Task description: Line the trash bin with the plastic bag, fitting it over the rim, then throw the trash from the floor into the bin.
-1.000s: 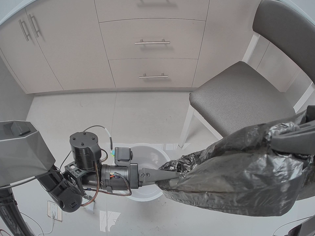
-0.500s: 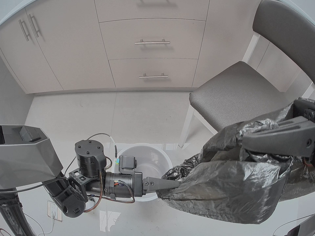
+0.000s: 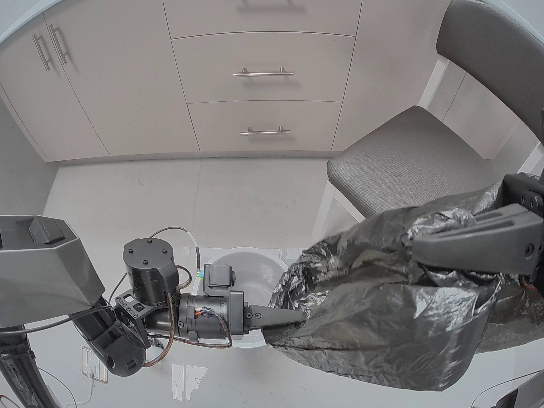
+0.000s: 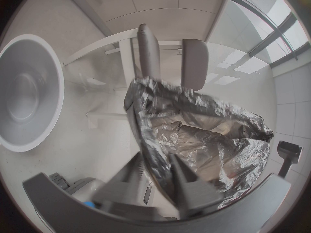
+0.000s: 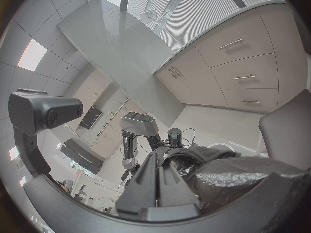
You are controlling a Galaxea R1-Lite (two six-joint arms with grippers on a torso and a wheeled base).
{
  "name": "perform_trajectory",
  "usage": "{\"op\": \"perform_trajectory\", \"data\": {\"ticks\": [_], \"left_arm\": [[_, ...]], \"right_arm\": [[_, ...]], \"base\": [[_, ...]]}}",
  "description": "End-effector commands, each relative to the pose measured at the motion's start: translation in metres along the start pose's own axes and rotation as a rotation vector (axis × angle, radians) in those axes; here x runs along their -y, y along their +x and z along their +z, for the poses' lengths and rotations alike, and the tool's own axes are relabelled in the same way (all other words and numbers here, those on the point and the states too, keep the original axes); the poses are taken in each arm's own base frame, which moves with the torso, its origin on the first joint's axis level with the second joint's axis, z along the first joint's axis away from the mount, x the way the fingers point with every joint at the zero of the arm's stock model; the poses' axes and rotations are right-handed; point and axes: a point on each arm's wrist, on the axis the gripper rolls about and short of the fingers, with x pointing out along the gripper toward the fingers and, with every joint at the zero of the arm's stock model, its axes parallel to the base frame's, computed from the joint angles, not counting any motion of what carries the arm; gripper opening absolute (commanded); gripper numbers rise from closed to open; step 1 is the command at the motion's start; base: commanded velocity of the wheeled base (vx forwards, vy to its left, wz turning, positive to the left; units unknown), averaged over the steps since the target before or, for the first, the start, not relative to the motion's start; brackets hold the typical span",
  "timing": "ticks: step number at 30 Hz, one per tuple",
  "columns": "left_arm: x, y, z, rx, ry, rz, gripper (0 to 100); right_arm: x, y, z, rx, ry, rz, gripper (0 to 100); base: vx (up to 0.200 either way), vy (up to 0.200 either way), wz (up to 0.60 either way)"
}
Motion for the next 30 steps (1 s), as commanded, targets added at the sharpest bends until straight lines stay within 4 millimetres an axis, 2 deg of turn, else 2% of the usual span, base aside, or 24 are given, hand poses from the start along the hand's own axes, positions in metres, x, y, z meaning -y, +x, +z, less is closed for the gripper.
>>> {"op": "perform_trajectory", "data": {"ticks": [1,7,10,14,18,21,22,23,30], "left_arm": [[0.005,0.002,-0.003,-0.003,0.027,-0.025,0],[0.015,0.000,0.000,0.022,0.048,-0.063,0],[0.025,-0.009,0.004,0.063,0.074,-0.067,0],[0.059,-0.031,0.007,0.155,0.156,-0.089,0],[0.092,-0.060,0.006,0.233,0.248,-0.121,0],[0.114,-0.080,-0.002,0.277,0.303,-0.143,0],[0.115,-0.081,-0.003,0.279,0.305,-0.145,0],[0.129,-0.092,-0.010,0.303,0.330,-0.161,0],[0.179,-0.137,-0.033,0.431,0.418,-0.214,0]], "right_arm": [[0.000,-0.001,0.000,0.003,-0.003,0.001,0],[0.000,0.000,-0.001,-0.002,-0.025,-0.002,0],[0.001,0.002,-0.003,-0.012,-0.046,-0.012,0],[0.007,0.015,-0.006,-0.026,-0.090,-0.117,0],[0.005,0.022,-0.007,-0.033,-0.108,-0.118,0],[0.005,0.027,-0.008,-0.035,-0.124,-0.114,0],[0.005,0.027,-0.008,-0.035,-0.126,-0.114,0],[0.005,0.029,-0.008,-0.039,-0.125,-0.116,0],[0.010,0.046,-0.009,-0.019,-0.128,-0.162,0]], "base": [[0.000,0.000,0.00],[0.000,0.000,0.00],[0.000,0.000,0.00],[0.000,0.000,0.00],[0.000,0.000,0.00],[0.000,0.000,0.00],[0.000,0.000,0.00],[0.000,0.000,0.00],[0.000,0.000,0.00]]}}
